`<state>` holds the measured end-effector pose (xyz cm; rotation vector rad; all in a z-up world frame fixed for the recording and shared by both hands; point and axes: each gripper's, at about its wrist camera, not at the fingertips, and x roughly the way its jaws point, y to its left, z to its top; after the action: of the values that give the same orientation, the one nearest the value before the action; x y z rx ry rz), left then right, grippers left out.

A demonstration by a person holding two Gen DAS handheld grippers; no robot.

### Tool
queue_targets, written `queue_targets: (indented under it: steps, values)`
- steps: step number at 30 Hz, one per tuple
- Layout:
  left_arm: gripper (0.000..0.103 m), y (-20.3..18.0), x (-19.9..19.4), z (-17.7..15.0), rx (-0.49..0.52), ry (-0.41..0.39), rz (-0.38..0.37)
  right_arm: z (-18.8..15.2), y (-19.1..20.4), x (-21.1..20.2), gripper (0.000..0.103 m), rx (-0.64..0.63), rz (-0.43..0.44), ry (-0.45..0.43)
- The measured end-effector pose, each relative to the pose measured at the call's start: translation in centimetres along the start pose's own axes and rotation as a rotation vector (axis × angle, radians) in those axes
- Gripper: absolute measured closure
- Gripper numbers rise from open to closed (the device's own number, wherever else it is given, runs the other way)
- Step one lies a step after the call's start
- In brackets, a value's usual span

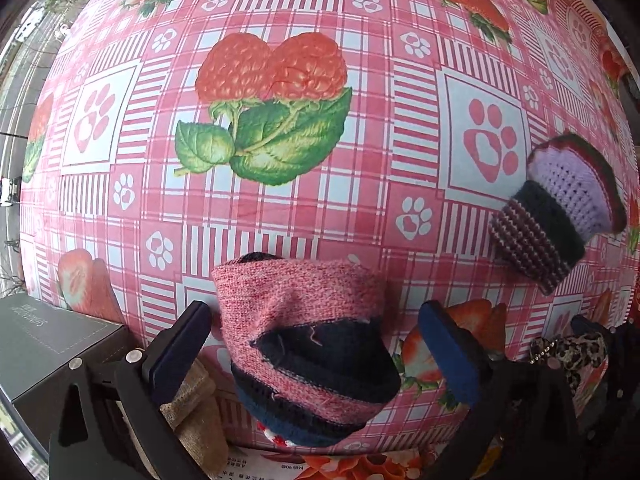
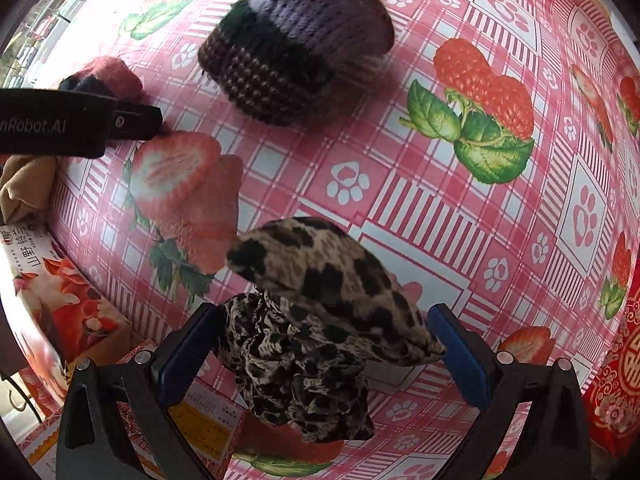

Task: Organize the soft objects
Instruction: 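Grasp the pink-and-navy knit item with the left tool while the right tool grasps the leopard scrunchie, then lift and carry the knit item with the left tool while the right tool carries the leopard scrunchie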

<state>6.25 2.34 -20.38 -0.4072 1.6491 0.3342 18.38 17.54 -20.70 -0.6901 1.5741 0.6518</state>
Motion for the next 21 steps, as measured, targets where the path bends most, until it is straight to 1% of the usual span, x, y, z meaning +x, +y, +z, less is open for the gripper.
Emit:
queue_targets:
  steps: [1, 2, 3, 4, 5, 7, 8, 9, 10, 11, 12, 13, 14, 15, 16, 18, 21]
  values:
    - [0.000, 0.1, 0.0, 0.0, -0.002, -0.002, -0.001, 1.2, -0.6, -0.2, 0.000, 0.003, -0.002, 0.012]
    - [0.000, 0.1, -0.1, 0.0, -0.002, -0.009, -0.001, 3.1, -1.3, -0.4, 0.000, 0.006, -0.002, 0.023]
    - [0.000, 0.2, -0.1, -0.2, -0.003, -0.021, -0.001, 4.9, -1.0, -0.1, 0.000, 0.005, -0.001, 0.036]
    - [0.000, 0.2, -0.4, -0.5, -0.005, -0.026, -0.001, 5.2, -1.0, -0.1, 0.000, 0.009, 0.002, 0.045]
    - [0.000, 0.1, -0.2, -0.4, -0.005, -0.020, -0.001, 6.4, -0.4, 0.2, 0.000, 0.018, 0.003, 0.046]
    - [0.000, 0.1, -0.1, 0.0, -0.013, 0.008, 0.000, 6.9, -0.3, 0.0, 0.001, 0.034, 0.008, 0.043]
    - [0.002, 0.1, -0.3, -0.1, -0.023, 0.010, -0.003, 6.9, -1.1, -0.1, 0.007, 0.038, 0.002, 0.038]
    - [0.004, 0.1, -0.5, -0.1, -0.026, -0.004, -0.003, 6.4, -1.8, -0.5, 0.011, 0.037, -0.003, 0.029]
    - [0.010, -0.1, -0.9, -0.2, -0.018, -0.020, -0.001, 5.8, -2.7, -1.2, 0.021, 0.035, -0.004, 0.020]
    - [0.020, -0.4, -1.3, -0.2, -0.002, -0.039, 0.000, 4.6, -3.1, -1.8, 0.026, 0.035, -0.003, 0.009]
    - [0.028, -0.8, -1.8, -0.4, 0.021, -0.062, 0.000, 4.3, -3.4, -2.1, 0.036, 0.038, 0.002, 0.000]
    - [0.050, -1.2, -2.3, -0.4, 0.043, -0.085, 0.002, 4.2, -3.6, -2.4, 0.048, 0.041, 0.005, -0.008]
    - [0.066, -1.4, -2.6, -0.4, 0.062, -0.094, 0.001, 4.2, -3.9, -2.7, 0.064, 0.042, 0.013, -0.019]
    - [0.070, -1.4, -2.8, -0.3, 0.069, -0.096, -0.001, 4.0, -4.2, -2.9, 0.072, 0.044, 0.035, -0.030]
    - [0.077, -1.2, -3.0, -0.2, 0.064, -0.099, -0.014, 4.0, -4.6, -3.1, 0.075, 0.057, 0.068, -0.031]
    - [0.079, -0.7, -3.8, -0.1, 0.045, -0.111, -0.037, 3.9, -5.4, -3.6, 0.075, 0.086, 0.095, -0.042]
    - [0.079, -0.3, -5.4, -0.7, 0.053, -0.144, -0.032, 3.5, -7.0, -5.3, 0.075, 0.144, 0.173, -0.093]
